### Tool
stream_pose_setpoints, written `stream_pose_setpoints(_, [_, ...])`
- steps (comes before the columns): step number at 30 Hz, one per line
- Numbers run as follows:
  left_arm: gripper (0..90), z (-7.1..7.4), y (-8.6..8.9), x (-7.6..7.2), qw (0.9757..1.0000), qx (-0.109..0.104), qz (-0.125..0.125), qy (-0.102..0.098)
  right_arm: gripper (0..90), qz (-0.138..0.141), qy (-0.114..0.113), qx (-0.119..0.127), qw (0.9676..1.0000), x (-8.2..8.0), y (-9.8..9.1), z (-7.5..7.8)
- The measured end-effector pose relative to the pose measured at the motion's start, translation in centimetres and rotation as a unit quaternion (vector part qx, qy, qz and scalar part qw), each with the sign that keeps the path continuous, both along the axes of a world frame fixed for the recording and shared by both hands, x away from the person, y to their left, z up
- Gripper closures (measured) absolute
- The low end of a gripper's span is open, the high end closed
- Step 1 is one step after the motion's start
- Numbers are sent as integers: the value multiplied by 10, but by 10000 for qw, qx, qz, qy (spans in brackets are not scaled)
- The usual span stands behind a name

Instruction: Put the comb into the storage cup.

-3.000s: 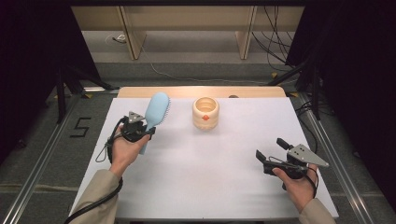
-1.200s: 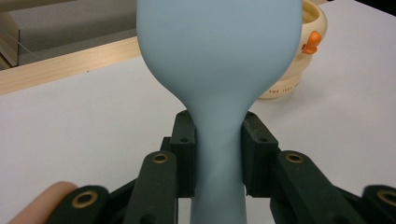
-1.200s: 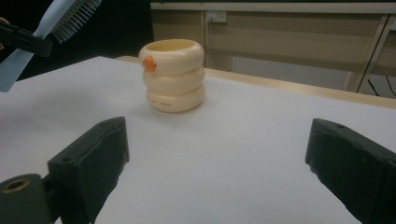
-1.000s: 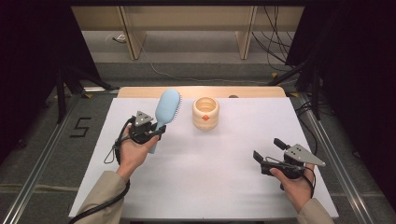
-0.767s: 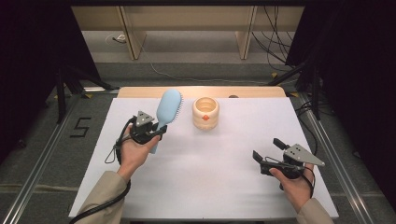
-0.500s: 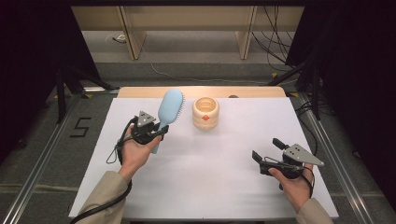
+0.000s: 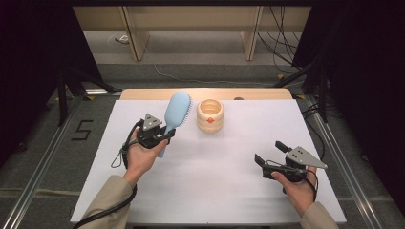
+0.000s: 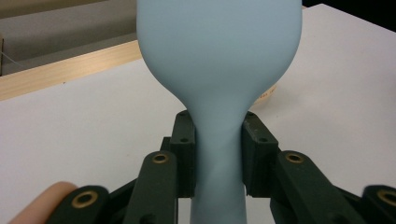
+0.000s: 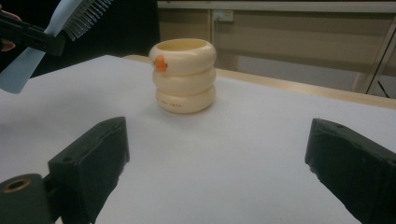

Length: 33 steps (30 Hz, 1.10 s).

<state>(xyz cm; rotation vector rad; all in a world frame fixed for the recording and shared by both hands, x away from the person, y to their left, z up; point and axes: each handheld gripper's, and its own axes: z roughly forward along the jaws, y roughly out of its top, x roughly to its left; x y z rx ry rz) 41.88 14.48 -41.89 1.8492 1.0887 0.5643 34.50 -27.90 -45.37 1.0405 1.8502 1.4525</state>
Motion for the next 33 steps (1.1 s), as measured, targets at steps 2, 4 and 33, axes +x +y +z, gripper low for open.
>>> stream_pose_setpoints(2, [697, 0, -1, 0, 10000, -26, -4, 2, 73, 7, -1, 7, 10000, 0, 1, 0])
stream_pose_setpoints(4, [697, 0, -2, -1, 10000, -27, -23, -6, 74, 7, 4, 5, 10000, 0, 1, 0])
stream_pose_setpoints(33, [697, -1, -15, -4, 9998, -77, -194, 6, 83, 233, 25, 5, 9997, 6, 26, 0])
